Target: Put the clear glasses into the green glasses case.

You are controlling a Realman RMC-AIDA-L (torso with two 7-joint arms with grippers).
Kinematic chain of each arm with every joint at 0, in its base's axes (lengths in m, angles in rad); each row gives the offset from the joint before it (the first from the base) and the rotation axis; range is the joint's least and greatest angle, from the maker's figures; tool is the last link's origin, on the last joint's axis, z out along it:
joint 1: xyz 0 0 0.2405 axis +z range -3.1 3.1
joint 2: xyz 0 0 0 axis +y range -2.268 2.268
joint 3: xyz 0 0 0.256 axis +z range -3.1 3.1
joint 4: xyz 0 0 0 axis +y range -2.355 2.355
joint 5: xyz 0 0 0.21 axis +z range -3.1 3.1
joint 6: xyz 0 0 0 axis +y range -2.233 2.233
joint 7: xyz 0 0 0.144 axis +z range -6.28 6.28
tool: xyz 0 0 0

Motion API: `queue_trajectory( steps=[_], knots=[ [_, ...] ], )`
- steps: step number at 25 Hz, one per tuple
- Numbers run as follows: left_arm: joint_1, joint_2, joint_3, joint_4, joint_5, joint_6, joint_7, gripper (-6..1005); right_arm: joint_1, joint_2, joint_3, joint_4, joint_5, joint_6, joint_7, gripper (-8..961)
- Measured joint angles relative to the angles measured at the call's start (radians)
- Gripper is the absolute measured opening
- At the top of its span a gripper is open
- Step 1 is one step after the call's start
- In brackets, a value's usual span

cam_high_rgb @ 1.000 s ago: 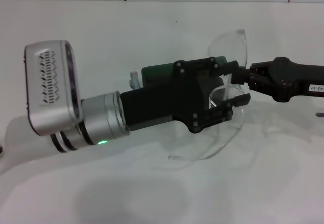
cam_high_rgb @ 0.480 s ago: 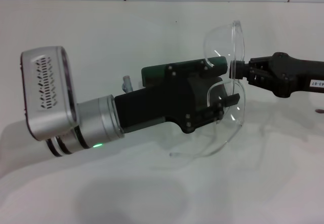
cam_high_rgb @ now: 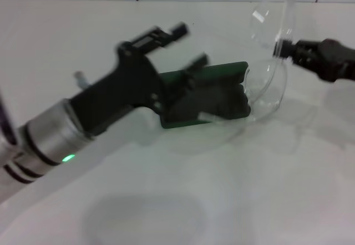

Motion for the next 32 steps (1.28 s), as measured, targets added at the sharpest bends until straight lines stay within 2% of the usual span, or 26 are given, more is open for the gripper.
queue_trajectory(
  steps=[4,7,9,10,12,14,16,18,20,25,32],
  knots=[
    [0.039,0.011,-0.066,-0.014,-0.024,0.032,0.006,527,-0.027,0.008,0.093,0.006,0.046,-0.015,-0.024,54],
    [0.056,0.032,-0.078,-0.029,-0.009,0.051,0.003,527,-0.04,0.008,0.108,0.031,0.121,-0.023,-0.055,55],
    [0.053,0.049,-0.074,-0.035,0.054,0.056,-0.003,526,-0.043,0.008,0.108,0.044,0.161,-0.029,-0.069,55],
    [0.037,0.057,-0.073,-0.037,0.143,0.058,-0.014,526,-0.044,0.008,0.108,0.046,0.173,-0.031,-0.074,55],
    [0.022,0.057,-0.073,-0.037,0.214,0.058,-0.024,526,-0.033,0.008,0.105,0.051,0.182,-0.036,-0.079,55],
    [-0.009,0.048,-0.072,-0.037,0.329,0.058,-0.04,526,-0.024,0.009,0.101,0.052,0.182,-0.036,-0.079,55],
    [-0.045,0.025,-0.073,-0.038,0.426,0.056,-0.055,526,-0.01,0.01,0.098,0.06,0.179,-0.037,-0.079,55],
    [-0.078,0.003,-0.072,-0.038,0.489,0.052,-0.066,525,0.009,0.011,0.087,0.08,0.176,-0.036,-0.083,55],
    [-0.103,-0.008,-0.061,-0.033,0.516,0.049,-0.071,525,0.03,0.011,0.051,0.101,0.173,-0.026,-0.09,55],
    [-0.154,-0.011,-0.036,-0.026,0.511,0.049,-0.098,525,0.046,0.011,-0.06,0.114,0.172,0.017,-0.102,55],
    [-0.161,-0.004,-0.041,-0.025,0.491,0.049,-0.104,524,0.042,0.003,-0.163,0.111,0.15,0.073,-0.104,54]
  ],
)
